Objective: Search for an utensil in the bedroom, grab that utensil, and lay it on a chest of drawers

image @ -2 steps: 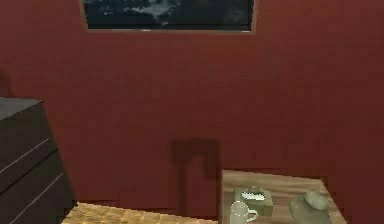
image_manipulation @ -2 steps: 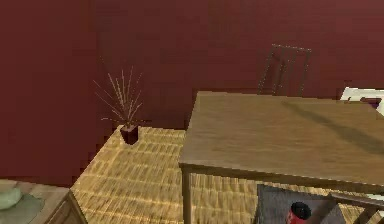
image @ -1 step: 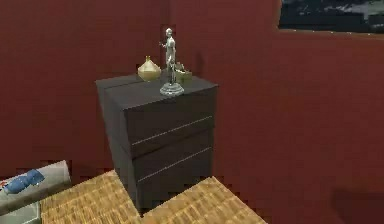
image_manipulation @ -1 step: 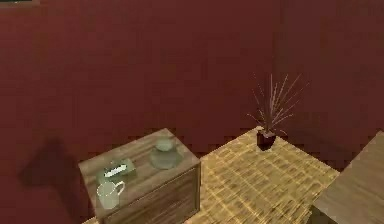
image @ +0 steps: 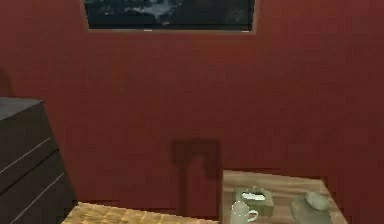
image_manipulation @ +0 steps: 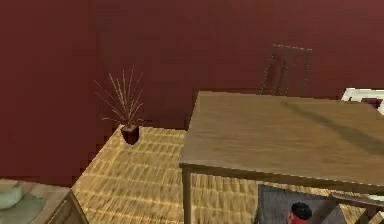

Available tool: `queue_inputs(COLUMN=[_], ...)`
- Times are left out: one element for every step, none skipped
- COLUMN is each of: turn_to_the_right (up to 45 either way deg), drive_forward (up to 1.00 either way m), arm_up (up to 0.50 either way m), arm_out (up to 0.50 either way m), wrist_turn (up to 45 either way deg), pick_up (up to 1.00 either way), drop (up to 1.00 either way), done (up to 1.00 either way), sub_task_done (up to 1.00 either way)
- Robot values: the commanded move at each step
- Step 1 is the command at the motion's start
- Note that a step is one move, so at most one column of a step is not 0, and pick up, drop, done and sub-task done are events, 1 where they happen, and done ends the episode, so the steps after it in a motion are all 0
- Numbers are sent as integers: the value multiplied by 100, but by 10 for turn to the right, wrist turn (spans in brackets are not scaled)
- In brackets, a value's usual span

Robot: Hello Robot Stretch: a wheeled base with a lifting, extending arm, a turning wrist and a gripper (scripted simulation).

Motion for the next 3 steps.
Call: queue_inputs(turn_to_the_right=[450,120,0], drive_forward=[0,0,35], arm_up=[0,0,0], arm_out=[0,0,0], wrist_turn=[0,0,0], pick_up=[0,0,0], drop=[0,0,0], done=[0,0,0], sub_task_done=[0,0,0])
